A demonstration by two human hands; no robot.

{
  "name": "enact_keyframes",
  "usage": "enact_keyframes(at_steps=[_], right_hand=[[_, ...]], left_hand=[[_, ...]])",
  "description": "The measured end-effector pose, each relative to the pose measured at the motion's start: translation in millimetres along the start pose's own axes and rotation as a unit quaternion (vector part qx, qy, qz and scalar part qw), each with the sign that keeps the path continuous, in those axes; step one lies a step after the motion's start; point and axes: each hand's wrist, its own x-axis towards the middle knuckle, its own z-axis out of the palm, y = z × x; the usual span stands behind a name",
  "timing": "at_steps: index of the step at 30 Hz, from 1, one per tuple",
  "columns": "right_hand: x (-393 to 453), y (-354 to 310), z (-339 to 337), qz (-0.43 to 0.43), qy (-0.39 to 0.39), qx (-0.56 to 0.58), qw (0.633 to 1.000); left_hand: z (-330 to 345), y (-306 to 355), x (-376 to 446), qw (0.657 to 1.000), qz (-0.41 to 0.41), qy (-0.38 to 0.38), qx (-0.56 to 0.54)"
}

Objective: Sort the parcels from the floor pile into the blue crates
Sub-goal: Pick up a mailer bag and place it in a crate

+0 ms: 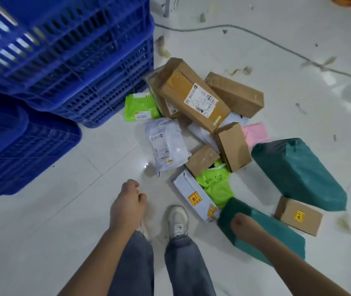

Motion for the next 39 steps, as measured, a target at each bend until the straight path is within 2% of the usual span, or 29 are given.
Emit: enact_keyframes(at_steps=[3, 7, 10, 14, 16, 19, 23, 27, 30, 32, 35, 39], right_hand=[[19, -15, -12, -0.022, 0.028, 0.033, 0.999], [50, -58, -17, -0.081, 0.039, 0.037, 0.995], [73, -93, -12, -0.105, 0.025, 0.035, 0.994], [128, -137, -4, -0.169, 0.041, 0.092, 0.98], [163, -153, -4, -0.143, 0.077, 0.121, 0.979], [219, -171, -3, -0.112, 0.132, 0.1, 0.98], [278, -191, -1, -0.108, 0.147, 0.145, 0.972], [317, -194, 8, -0.131, 0.124, 0.195, 0.964], [317, -189, 6, -0.146, 0.119, 0.237, 0.953], [300, -183, 2, -0.148, 0.107, 0.279, 0.943], [253, -173, 4, -0.146, 0.08, 0.292, 0.942], [173, -169, 7, -0.162, 0.088, 0.301, 0.936]], left_hand=[[8, -6, 17, 0.995, -0.096, 0.001, -0.027], [22, -19, 45, 0.993, -0.114, -0.024, -0.007], [36, -28, 68, 0.987, -0.144, -0.07, -0.012], [59, -29, 119, 0.975, -0.15, -0.099, -0.13], [74, -30, 147, 0.974, -0.129, -0.127, -0.139], [94, -35, 191, 0.968, -0.118, -0.149, -0.165], [127, -40, 252, 0.948, -0.13, -0.156, -0.244], [164, -35, 280, 0.939, -0.087, -0.17, -0.287], [175, -32, 271, 0.937, -0.06, -0.147, -0.313], [170, -29, 255, 0.93, -0.073, -0.138, -0.333], [148, -24, 213, 0.928, -0.088, -0.129, -0.338], [106, -12, 147, 0.949, -0.101, -0.096, -0.283]])
